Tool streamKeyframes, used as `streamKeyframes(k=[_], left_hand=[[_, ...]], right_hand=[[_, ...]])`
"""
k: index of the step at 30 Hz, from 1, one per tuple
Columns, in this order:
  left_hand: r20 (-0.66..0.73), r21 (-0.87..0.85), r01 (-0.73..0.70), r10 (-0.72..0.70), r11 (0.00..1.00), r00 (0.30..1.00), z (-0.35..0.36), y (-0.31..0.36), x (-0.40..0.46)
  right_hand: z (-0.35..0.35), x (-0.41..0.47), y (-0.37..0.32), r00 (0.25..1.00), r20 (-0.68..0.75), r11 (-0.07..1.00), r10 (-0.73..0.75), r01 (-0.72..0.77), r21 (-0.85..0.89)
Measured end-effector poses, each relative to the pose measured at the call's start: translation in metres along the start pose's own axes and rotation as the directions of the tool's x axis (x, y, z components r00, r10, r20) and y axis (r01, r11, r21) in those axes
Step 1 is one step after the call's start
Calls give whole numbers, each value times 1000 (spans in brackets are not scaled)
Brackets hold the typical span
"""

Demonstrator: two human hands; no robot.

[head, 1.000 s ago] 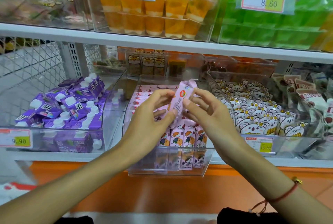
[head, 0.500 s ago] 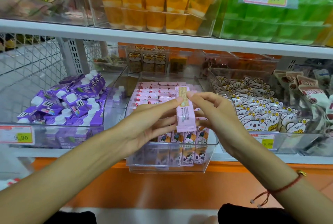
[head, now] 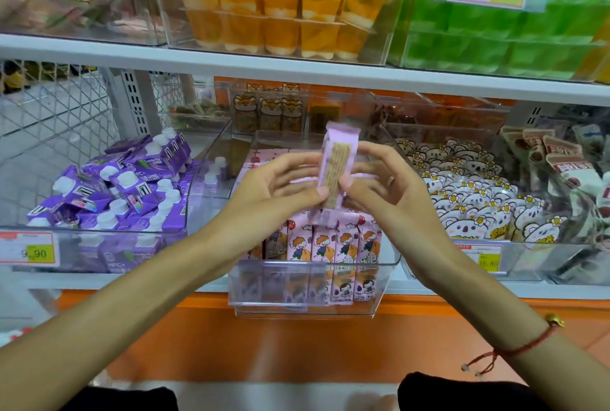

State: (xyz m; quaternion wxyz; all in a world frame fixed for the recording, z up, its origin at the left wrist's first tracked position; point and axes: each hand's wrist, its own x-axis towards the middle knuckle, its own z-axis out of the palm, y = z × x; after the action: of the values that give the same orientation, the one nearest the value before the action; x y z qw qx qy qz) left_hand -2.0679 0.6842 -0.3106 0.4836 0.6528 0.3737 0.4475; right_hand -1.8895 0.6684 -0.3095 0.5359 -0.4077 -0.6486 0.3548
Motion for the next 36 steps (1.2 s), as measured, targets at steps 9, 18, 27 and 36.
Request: streamKeyframes(k=[9, 18, 27, 36], left_hand=[[-20, -4, -67, 67, 998, 998, -2, -5, 0], [-8, -389, 60, -69, 919, 998, -1, -8, 1], [-165, 51, -206, 211, 977, 963, -3, -4, -1], [-232, 324, -272, 355, 906, 906, -8, -5, 2]], right_hand=[[1, -2, 0, 986, 89, 986, -143, 150, -71], [7, -4, -2, 979, 43, 951, -198, 202, -236], [-8, 4, 2, 985, -171, 994, 37, -19, 110], [-21, 6, 9, 952, -296, 969, -76, 1, -246]])
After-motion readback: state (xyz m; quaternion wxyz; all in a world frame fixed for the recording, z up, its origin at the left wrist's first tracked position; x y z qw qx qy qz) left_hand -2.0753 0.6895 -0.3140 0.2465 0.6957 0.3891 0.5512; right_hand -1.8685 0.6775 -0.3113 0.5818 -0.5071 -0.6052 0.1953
